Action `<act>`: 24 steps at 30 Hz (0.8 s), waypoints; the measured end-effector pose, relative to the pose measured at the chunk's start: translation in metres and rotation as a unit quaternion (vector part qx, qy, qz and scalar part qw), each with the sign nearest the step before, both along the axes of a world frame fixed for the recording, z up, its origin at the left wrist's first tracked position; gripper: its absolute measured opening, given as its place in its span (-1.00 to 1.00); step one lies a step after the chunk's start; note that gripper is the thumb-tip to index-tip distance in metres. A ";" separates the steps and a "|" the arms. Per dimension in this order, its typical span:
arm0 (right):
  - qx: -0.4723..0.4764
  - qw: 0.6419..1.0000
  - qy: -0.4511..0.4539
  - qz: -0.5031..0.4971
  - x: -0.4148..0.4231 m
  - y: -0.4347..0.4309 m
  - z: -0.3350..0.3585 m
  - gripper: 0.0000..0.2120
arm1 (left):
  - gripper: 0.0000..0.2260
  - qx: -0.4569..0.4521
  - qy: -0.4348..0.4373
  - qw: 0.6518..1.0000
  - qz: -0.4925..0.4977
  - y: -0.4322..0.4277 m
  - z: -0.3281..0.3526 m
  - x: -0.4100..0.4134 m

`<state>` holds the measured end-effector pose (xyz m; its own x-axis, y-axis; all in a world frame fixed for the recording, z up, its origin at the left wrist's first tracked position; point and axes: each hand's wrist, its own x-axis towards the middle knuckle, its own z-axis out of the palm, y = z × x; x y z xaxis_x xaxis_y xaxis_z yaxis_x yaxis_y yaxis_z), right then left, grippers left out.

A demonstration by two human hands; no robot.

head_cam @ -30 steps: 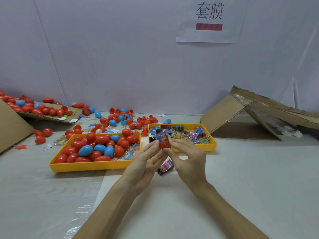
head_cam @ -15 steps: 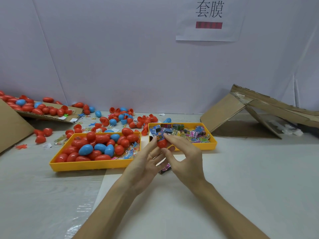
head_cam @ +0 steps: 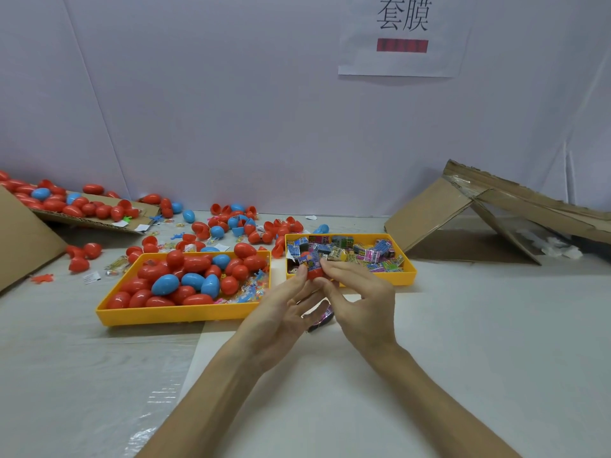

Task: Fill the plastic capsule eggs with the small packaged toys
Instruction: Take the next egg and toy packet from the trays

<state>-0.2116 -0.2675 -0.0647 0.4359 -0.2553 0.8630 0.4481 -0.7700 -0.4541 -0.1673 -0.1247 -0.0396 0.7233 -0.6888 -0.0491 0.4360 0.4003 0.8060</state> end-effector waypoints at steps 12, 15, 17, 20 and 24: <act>-0.035 0.999 0.009 0.003 -0.002 -0.001 0.004 -0.70 | -0.74 0.019 -0.006 1.000 -0.009 0.002 0.001 0.005; -0.073 0.997 -0.005 -0.005 -0.001 -0.001 0.002 -0.71 | -0.74 0.010 -0.003 1.000 0.018 0.002 0.000 0.007; -0.104 0.995 -0.007 -0.003 -0.001 0.000 0.002 -0.71 | -0.69 0.001 -0.007 0.999 0.034 0.003 0.000 0.009; -0.123 0.992 0.003 0.019 0.000 0.002 0.002 -0.64 | -0.68 -0.004 -0.030 0.999 0.035 0.003 -0.001 0.010; -0.069 0.996 0.031 0.038 0.000 0.001 0.004 -0.54 | -0.73 -0.019 -0.005 0.999 0.034 0.005 -0.001 0.012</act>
